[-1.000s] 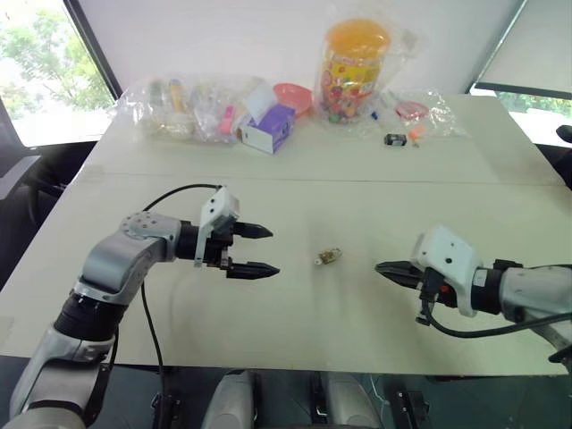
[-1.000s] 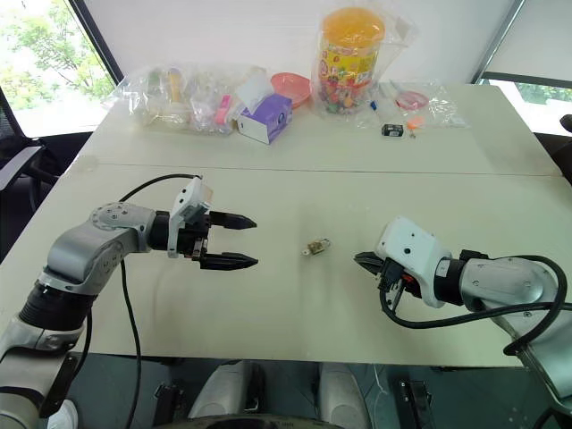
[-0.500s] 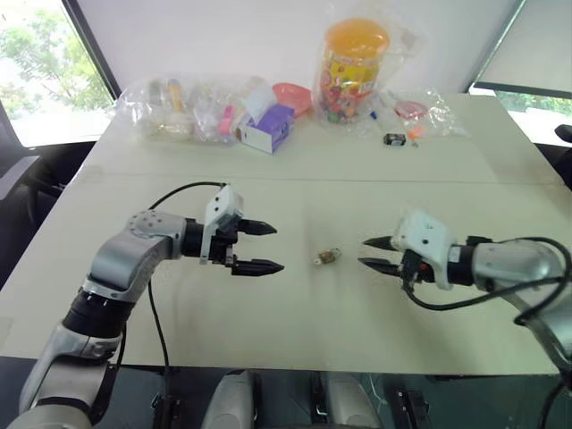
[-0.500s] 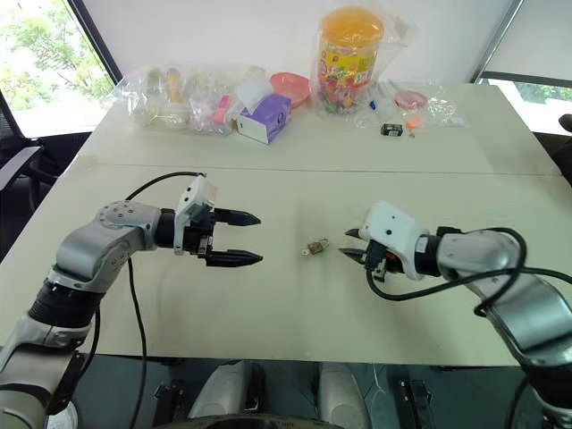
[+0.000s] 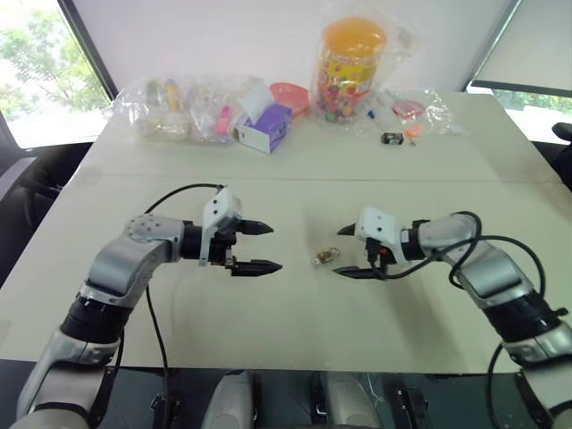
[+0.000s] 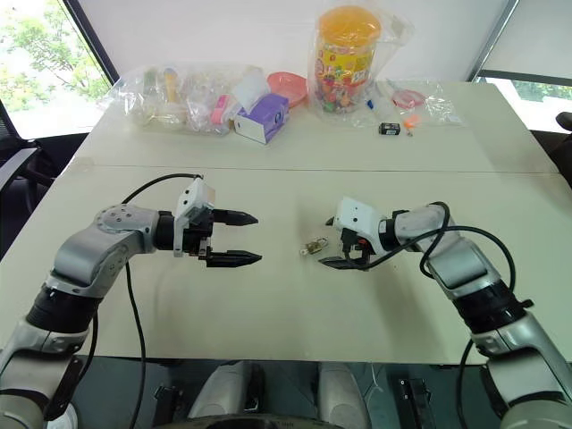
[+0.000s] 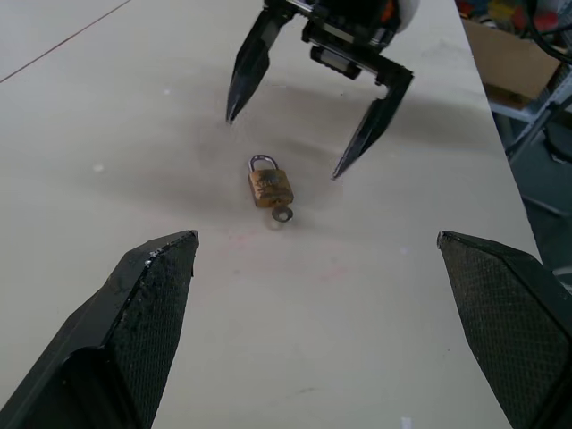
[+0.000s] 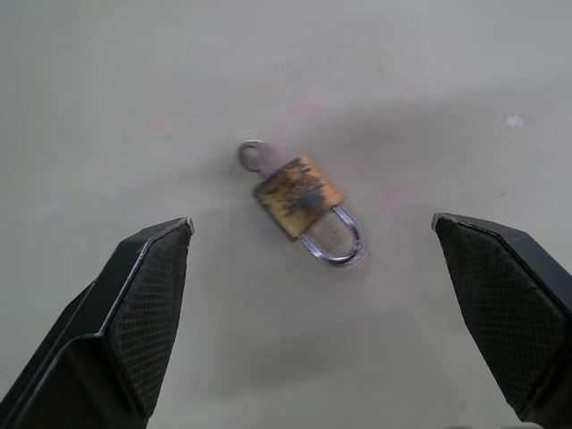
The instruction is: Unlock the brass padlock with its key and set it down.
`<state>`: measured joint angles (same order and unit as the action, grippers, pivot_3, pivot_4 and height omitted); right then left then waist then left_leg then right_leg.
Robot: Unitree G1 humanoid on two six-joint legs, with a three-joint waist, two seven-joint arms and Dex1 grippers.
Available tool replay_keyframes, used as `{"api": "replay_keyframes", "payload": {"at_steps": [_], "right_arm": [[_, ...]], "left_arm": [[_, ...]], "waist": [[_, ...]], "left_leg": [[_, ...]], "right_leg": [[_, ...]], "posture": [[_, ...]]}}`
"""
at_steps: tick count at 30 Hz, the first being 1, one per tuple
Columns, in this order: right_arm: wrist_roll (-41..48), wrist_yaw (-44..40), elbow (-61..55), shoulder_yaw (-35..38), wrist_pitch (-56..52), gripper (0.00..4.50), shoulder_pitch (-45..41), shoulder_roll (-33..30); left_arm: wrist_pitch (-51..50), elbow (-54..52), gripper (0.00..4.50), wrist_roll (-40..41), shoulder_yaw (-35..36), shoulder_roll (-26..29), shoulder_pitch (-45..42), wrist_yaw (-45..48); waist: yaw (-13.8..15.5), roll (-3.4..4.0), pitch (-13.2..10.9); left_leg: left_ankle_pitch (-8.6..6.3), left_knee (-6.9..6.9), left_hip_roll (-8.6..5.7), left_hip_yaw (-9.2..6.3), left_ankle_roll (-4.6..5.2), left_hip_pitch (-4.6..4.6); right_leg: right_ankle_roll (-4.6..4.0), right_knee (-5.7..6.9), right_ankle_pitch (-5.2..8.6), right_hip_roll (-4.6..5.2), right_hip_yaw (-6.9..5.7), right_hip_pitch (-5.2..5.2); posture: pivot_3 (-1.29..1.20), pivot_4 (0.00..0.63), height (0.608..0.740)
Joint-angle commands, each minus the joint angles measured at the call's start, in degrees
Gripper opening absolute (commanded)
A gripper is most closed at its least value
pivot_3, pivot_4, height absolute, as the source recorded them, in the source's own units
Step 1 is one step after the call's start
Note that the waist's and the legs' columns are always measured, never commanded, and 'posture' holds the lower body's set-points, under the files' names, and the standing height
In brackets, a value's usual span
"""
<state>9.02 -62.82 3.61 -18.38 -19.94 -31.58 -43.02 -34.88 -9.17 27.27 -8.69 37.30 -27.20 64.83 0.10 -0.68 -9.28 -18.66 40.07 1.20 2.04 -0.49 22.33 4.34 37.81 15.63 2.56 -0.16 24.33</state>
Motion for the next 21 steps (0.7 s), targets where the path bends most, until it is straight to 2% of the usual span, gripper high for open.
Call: {"api": "replay_keyframes", "payload": {"at_steps": [1,11,21], "right_arm": [[-2.1,-1.5,5.2,-0.3,4.3,4.44,-2.4,1.6],[-4.8,-0.7,17.4,0.5,10.5,4.44,-6.1,8.3],[-6.5,0.3,23.4,1.2,14.4,4.44,-7.3,11.1]], "left_arm": [[-0.4,-2.9,4.5,1.0,2.1,0.6,-0.2,-1.0],[-1.2,-3.8,4.5,1.3,2.5,1.4,-0.2,-1.6],[-1.3,-3.9,4.5,1.3,2.2,1.3,-0.6,-1.7]], "waist": [[0.1,0.0,0.0],[-0.8,0.01,0.0],[-1.0,0.01,0.0]], "left_leg": [[0.0,0.0,0.0,0.01,0.0,0.0],[0.01,0.0,0.01,0.03,-0.02,-0.03],[0.02,0.0,0.07,0.05,-0.04,-0.08]], "right_leg": [[0.0,0.0,0.0,0.01,0.0,0.0],[0.0,0.08,0.0,0.04,0.0,0.0],[0.0,0.14,-0.01,0.07,0.01,0.0]], "posture": [[0.0,0.15,0.74],[0.0,0.15,0.74],[0.0,0.15,0.74]]}}
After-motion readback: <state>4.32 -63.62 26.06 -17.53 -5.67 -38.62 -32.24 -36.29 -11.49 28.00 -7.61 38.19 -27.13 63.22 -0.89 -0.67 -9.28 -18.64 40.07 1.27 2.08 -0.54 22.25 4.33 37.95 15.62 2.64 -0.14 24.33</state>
